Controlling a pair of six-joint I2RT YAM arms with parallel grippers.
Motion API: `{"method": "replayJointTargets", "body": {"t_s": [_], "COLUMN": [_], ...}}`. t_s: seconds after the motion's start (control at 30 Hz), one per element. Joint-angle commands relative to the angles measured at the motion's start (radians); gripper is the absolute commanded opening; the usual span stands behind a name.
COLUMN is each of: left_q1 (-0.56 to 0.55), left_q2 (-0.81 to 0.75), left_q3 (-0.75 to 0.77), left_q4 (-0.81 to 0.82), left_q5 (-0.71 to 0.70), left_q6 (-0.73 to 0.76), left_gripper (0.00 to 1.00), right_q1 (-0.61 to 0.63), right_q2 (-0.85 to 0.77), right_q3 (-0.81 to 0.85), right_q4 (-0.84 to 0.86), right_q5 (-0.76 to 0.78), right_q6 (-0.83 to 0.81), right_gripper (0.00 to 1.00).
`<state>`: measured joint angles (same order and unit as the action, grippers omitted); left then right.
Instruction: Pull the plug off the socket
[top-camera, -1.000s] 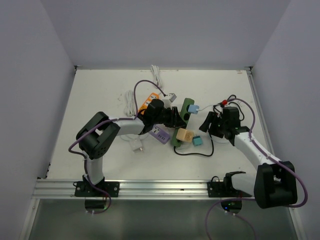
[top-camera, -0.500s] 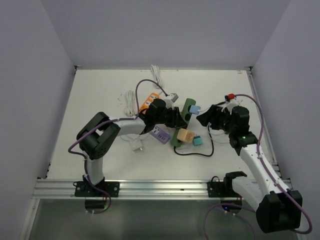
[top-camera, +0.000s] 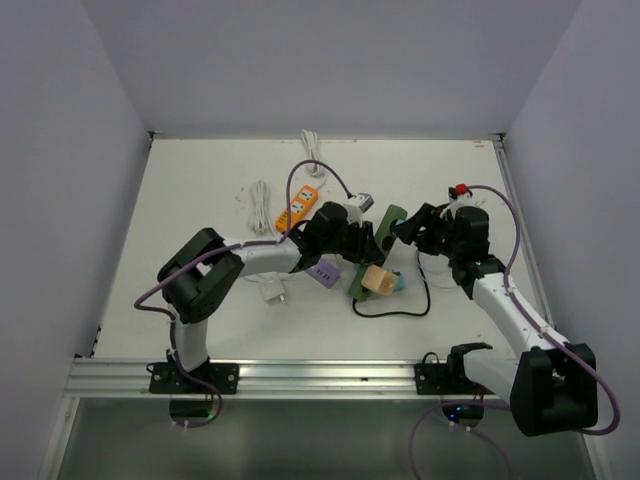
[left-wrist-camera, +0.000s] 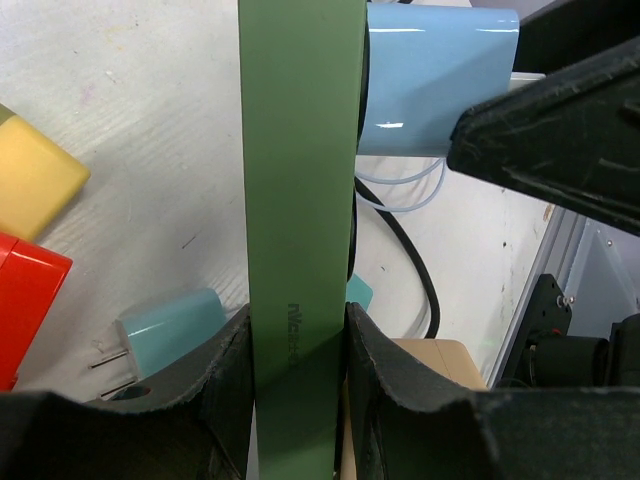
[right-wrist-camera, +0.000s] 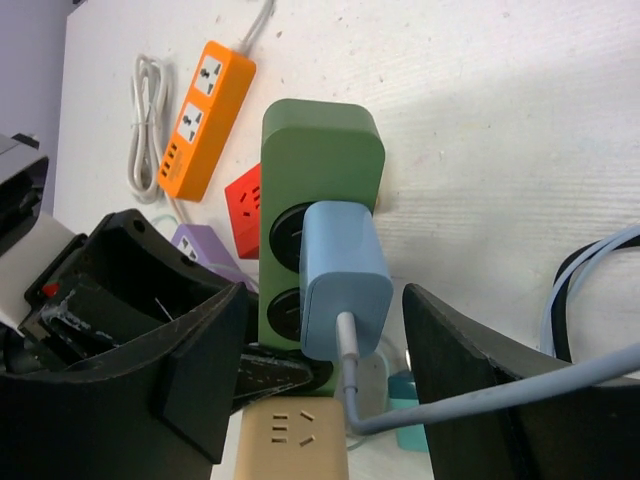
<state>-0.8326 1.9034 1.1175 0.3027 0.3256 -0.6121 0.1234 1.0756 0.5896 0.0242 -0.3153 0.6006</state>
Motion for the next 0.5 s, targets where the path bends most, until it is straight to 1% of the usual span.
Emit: {"method": "replayJointTargets", "body": {"t_s": [0.0,0.03,0.1,0.13,0.17,0.2,0.23,0.3,0.33,0.43,0.47], "left_q1": [-0.013,-0.014,-0.016,-0.016,-0.016,-0.016,-0.016,-0.017,-0.017,-0.022,-0.025], "left_q2": [-0.049,-0.052,-0.053,-0.053,-0.052,-0.052,-0.052,-0.05,-0.05,-0.032,-0.015], "left_q3": [0.056,0.051,0.051,0.053,0.054,0.054,0.054,0.054,0.057,0.094,0.109], "left_q4": [0.033,0.033,0.032,0.027,0.018,0.016,0.013,0.009,0.006,-0.055,-0.11], "left_q5": [-0.002,-0.002,-0.005,-0.011,-0.014,-0.016,-0.016,-0.02,-0.025,-0.069,-0.106], "left_q6": [0.034,0.034,0.038,0.049,0.054,0.06,0.061,0.069,0.072,0.101,0.118], "left_gripper": [0.0,0.0,0.0,0.0,0.0,0.0,0.0,0.0,0.0,0.0,0.0], "right_q1": [-0.002,-0.002,-0.002,-0.002,-0.002,-0.002,-0.002,-0.002,-0.002,0.001,0.004], "right_q2": [0.015,0.02,0.032,0.046,0.05,0.055,0.058,0.061,0.061,0.047,0.028], "right_q3": [-0.001,0.004,0.009,0.013,0.013,0.01,0.001,-0.007,-0.008,0.004,0.009], "right_q4": [0.086,0.076,0.065,0.051,0.052,0.057,0.071,0.083,0.086,0.063,0.05], "right_q5": [0.051,0.061,0.064,0.064,0.062,0.061,0.061,0.058,0.058,0.053,0.068], "right_q6": [0.03,0.028,0.022,0.024,0.024,0.024,0.028,0.042,0.044,0.036,0.022], "right_gripper": [0.66,0.63,0.63,0.61,0.55,0.52,0.42,0.29,0.16,0.01,0.0]}}
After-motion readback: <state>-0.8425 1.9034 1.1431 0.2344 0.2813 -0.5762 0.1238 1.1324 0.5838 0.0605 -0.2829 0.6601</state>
